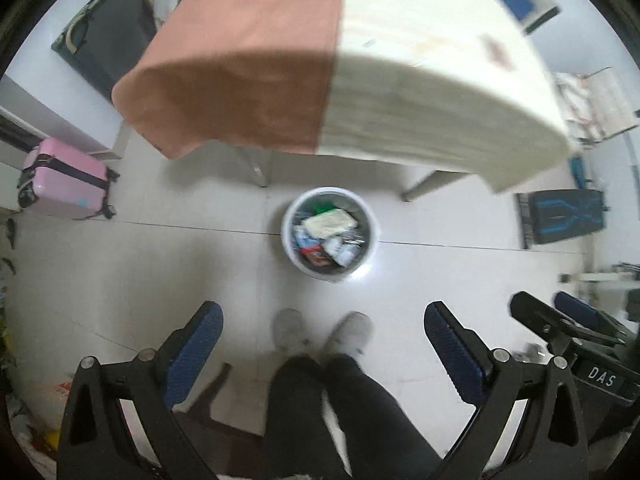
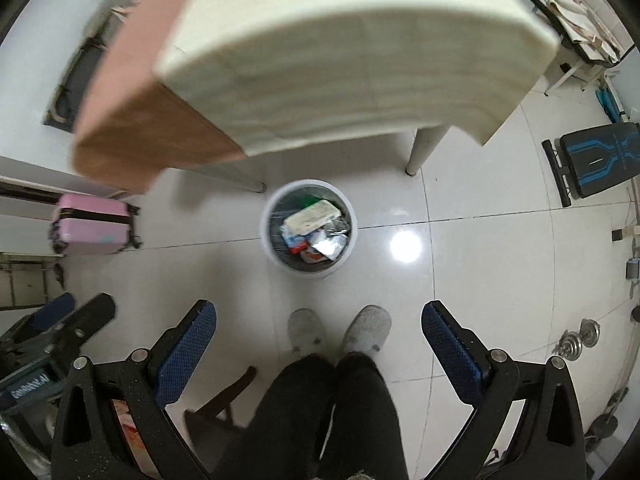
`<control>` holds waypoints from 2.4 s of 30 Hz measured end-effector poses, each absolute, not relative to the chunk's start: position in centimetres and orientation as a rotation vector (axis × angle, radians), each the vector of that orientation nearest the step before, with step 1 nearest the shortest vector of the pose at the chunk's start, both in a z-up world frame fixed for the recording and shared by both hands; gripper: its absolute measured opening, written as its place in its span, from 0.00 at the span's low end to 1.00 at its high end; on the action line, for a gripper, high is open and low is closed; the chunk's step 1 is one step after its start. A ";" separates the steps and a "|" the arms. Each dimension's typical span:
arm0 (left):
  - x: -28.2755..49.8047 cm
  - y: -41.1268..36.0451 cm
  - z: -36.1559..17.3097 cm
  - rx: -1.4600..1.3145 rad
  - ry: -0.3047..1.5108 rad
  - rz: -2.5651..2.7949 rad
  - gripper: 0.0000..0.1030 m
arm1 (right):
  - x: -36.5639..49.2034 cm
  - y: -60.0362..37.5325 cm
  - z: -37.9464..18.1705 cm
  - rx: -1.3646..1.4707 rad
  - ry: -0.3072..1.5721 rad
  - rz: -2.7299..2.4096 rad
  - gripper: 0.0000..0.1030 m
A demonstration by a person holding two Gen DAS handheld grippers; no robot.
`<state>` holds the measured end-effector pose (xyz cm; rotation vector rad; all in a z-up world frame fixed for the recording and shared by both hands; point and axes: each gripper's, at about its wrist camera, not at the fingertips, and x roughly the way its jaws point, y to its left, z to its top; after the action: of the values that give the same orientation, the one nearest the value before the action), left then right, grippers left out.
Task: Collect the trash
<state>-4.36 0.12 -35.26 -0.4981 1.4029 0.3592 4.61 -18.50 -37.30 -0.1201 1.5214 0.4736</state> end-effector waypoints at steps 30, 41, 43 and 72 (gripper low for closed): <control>-11.2 -3.0 -12.0 -0.645 1.105 0.077 1.00 | -4.1 -24.1 -8.6 0.019 1.389 0.752 1.00; -12.6 -2.8 -10.8 -0.654 1.086 0.096 1.00 | -4.0 -24.3 -8.2 0.015 1.385 0.770 1.00; -12.6 -2.8 -10.9 -0.655 1.088 0.095 1.00 | -4.1 -24.3 -8.1 0.017 1.384 0.771 1.00; -13.6 -2.4 -11.0 -0.651 1.103 0.097 1.00 | -3.9 -22.8 -8.1 -0.018 1.414 0.788 1.00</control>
<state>-13.62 -2.44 -11.02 -0.6514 1.1033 0.0970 -3.85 -22.85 -8.06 -0.0182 1.4140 0.7879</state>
